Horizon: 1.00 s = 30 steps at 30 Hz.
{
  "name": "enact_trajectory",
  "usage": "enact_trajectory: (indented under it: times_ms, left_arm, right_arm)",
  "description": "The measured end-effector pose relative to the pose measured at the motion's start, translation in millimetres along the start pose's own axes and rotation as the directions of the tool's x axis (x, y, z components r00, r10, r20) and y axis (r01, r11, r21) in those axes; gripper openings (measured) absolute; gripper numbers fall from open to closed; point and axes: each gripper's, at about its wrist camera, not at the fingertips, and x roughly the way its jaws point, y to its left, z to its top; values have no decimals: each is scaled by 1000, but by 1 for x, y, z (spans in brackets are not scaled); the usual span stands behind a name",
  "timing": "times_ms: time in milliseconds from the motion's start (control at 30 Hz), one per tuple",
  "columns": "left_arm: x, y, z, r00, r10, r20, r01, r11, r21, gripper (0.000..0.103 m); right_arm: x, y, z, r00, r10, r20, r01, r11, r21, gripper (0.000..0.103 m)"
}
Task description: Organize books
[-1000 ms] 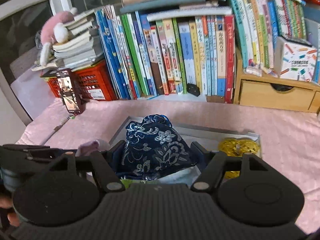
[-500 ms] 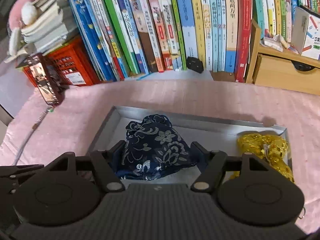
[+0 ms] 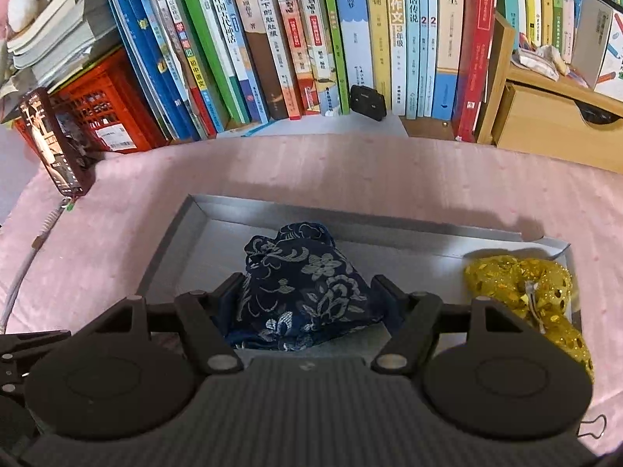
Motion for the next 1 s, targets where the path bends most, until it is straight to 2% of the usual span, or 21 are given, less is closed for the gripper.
enact_trajectory:
  times_ms: [200,300,367,433,567,800,1000]
  left_arm:
    - [2,1,1,1000,-7,-19,6,1000,-17,47]
    - [-1,0,1,1000,-6,-24,6,1000,-10,54]
    - [-5,-3,1,1000,-2,-12,2,1000,0,64]
    - [-11,-6,0,1000,7,4,-7,1000,12,68]
    - [-24,-15,-3,999,20,30,-22,999,48,71]
    - [-63,-32,-17,990,61,126,-75,992,103,77]
    - [-104,-46,-43,969,97,228,-134,980,150,82]
  right_arm:
    - [3,-3,-1,1000,8,-1,-8,1000,18,82]
    - [1,-4,-1,1000,23,-6,-23,1000,20,84]
    - [-3,-5,-1,1000,30,0,-30,999,20,87]
    - [-7,-5,-1,999,31,7,-31,999,22,88]
    - [-21,-4,-3,999,24,26,-24,1000,10,88]
    - [-64,-6,-9,993,-7,121,9,1000,-15,90]
    - [-120,-15,-31,965,-19,262,23,1000,-14,94]
